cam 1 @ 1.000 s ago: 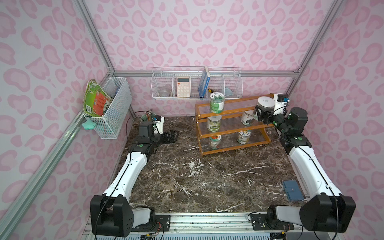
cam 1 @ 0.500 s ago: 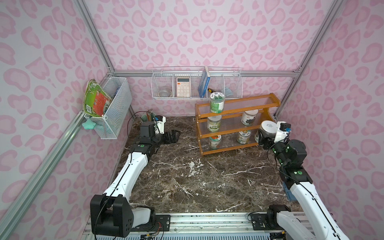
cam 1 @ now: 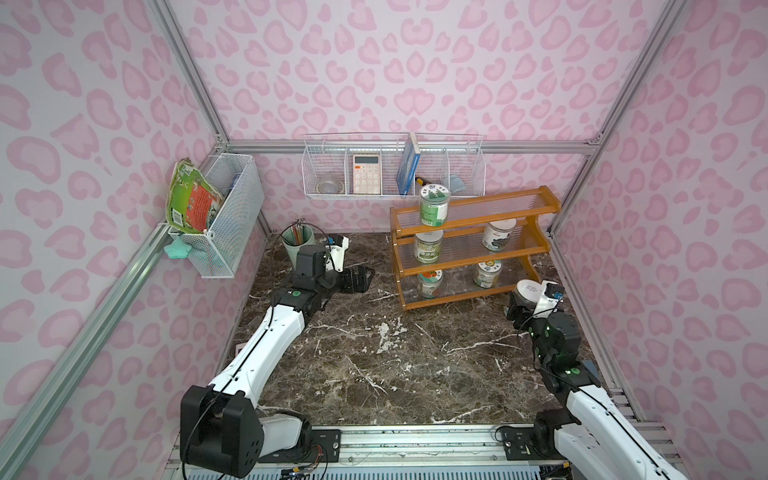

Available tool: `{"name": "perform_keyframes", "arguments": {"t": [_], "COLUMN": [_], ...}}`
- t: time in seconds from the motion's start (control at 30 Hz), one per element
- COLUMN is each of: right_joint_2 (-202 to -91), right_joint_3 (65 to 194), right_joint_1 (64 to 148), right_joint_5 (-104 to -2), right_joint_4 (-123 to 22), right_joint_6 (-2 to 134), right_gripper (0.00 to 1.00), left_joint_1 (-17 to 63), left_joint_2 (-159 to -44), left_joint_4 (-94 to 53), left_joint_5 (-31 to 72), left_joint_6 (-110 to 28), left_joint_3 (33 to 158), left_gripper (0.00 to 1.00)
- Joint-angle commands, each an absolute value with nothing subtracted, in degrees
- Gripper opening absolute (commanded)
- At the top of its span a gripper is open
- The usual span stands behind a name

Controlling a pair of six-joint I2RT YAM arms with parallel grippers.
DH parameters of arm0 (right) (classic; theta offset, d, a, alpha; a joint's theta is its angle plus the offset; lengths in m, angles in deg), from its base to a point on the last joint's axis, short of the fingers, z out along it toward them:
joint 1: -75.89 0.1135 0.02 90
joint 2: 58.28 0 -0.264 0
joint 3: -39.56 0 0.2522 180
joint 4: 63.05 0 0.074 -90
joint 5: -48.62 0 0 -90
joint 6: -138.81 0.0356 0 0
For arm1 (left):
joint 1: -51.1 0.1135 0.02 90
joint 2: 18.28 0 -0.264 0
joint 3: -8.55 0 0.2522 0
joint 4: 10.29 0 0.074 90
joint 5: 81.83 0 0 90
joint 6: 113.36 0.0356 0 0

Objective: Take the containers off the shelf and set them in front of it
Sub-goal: Place the container at the center of the board.

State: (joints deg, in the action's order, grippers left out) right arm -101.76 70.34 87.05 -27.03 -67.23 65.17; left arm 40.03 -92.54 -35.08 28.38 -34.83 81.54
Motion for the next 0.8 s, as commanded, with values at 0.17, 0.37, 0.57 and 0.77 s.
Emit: {"name": "perform_keyframes", "arguments": {"t": [0.17, 0.37, 0.57, 0.77], "right_joint_2": [-109.05, -115.76, -122.16, -127.87], "right_joint_3": [67.08, 68.14, 71.65, 76.11], "right_joint_1": [87.21, 87.06, 86.97, 85.65], "right_joint_5": [-11.39, -7.86, -5.91, -2.57], "right_joint_4": [-80.47, -83.33, -81.84, -79.68], "right_joint_6": [69.87, 73.67, 77.08, 78.12], "right_gripper": [0.58, 0.58, 0.57, 0.58], "left_joint_1": [39.76, 39.76, 39.76, 39.76], "left_joint_2": [-92.37, -92.63, -92.8, -92.53], "left_joint_4": [-35.65, -35.66, -35.49, -35.3], "left_joint_5": [27.07, 26.9, 26.76, 26.63], "left_joint_6": [-33.37, -33.11, -33.05, -33.0], "left_joint_3": [81.53, 81.72, 81.73, 81.55], "left_gripper": [0.99, 0.99, 0.99, 1.0]}}
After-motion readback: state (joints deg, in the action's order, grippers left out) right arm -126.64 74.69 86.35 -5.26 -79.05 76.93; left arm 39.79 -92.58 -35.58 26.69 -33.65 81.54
